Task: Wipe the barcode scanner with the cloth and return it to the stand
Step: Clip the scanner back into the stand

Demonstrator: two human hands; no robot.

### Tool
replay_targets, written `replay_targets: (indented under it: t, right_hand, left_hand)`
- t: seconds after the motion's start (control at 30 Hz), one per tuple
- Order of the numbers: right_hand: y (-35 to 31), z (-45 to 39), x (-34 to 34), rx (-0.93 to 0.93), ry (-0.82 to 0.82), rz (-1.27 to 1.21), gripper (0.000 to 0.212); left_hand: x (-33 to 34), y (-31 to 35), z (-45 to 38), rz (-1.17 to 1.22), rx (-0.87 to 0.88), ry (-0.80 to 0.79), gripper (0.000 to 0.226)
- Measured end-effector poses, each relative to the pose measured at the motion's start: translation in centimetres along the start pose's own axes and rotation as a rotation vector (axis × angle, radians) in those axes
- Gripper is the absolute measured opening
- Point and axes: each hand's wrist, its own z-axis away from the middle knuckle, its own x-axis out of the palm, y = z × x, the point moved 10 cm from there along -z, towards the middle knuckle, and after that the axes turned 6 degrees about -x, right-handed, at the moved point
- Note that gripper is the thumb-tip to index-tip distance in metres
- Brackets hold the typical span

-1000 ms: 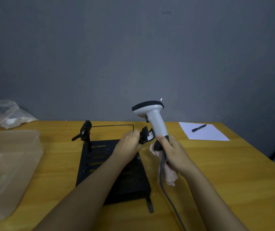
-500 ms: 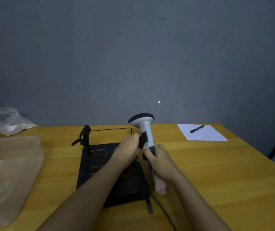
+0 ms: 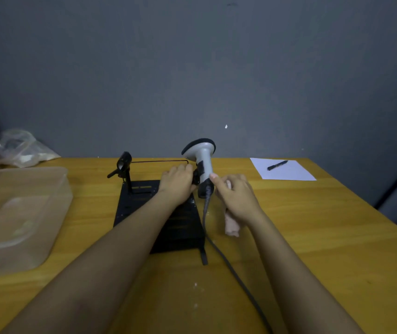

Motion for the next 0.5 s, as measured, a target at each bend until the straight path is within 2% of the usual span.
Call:
replay_targets:
  t: [0.2, 0.33, 0.5]
  right_hand:
    - [-2.0, 1.2, -3.6, -0.001, 0.173, -0.087, 0.039]
    - [-4.7, 2.5, -5.3, -0.052, 0.247, -0.159, 0.029]
    - [-9.2, 3.9, -4.3, -0.128, 0.234, -0.249, 0.012]
  left_hand:
    - [-0.4, -0.8, 1.5, 0.028, -0.072, -0.096, 0.043]
    - [-2.7, -1.5, 3.6, 0.051, -0.088, -0.042, 0.041]
    - [-6.5, -3.9, 7.1, 0.138, -0.116, 0.023, 0.039]
